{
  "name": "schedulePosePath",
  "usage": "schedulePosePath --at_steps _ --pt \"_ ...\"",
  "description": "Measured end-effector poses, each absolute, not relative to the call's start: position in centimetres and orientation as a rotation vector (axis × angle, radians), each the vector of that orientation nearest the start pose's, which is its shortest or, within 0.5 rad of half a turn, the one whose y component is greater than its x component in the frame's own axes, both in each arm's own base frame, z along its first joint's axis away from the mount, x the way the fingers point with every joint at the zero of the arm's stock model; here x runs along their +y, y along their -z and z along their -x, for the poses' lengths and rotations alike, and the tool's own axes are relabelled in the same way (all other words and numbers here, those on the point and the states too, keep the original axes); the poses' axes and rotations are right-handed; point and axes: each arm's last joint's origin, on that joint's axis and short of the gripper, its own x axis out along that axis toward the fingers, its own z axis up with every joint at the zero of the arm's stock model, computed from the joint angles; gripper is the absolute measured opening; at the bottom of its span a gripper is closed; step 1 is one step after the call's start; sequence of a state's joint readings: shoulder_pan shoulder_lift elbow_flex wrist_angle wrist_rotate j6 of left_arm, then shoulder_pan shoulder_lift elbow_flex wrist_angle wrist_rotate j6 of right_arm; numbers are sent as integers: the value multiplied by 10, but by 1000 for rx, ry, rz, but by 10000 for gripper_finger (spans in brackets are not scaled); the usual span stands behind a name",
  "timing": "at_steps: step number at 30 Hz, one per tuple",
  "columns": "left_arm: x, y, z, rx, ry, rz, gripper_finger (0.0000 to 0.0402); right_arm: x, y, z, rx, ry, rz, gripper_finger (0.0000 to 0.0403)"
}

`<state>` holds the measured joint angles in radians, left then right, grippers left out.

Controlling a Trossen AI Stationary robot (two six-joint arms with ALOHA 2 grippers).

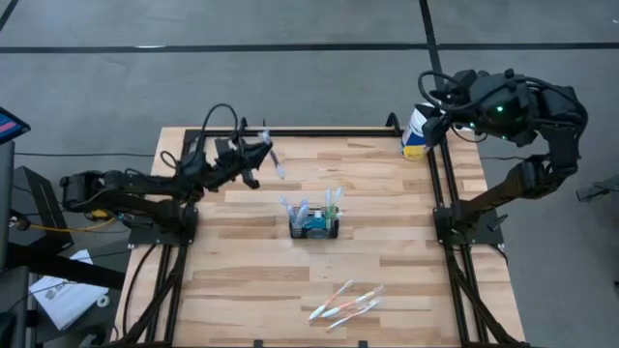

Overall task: Pick & Place toothbrushing station
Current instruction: Put the purple toothbrush into the black wire organizer

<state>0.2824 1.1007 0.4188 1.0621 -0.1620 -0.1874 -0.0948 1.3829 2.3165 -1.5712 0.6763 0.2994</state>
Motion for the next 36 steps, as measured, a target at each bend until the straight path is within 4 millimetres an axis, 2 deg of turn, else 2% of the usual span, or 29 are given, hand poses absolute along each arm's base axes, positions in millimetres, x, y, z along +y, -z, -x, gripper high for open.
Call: schedulePosePath --at_steps 6,10,16,28,36 --pt "52 -245 -204 -388 -368 190 7 -32 -539 -148 527 831 -80 190" --pt "47 -240 -205 -410 -335 217 7 -33 -537 -155 544 831 -75 173" --pt "39 -230 -215 -418 -289 247 7 -34 -535 -162 554 836 -84 156" --pt "35 -199 -235 -391 -263 296 7 -34 -534 -164 557 834 -88 176" --pt "35 -193 -238 -362 -261 272 7 -33 -534 -162 568 824 -56 178"
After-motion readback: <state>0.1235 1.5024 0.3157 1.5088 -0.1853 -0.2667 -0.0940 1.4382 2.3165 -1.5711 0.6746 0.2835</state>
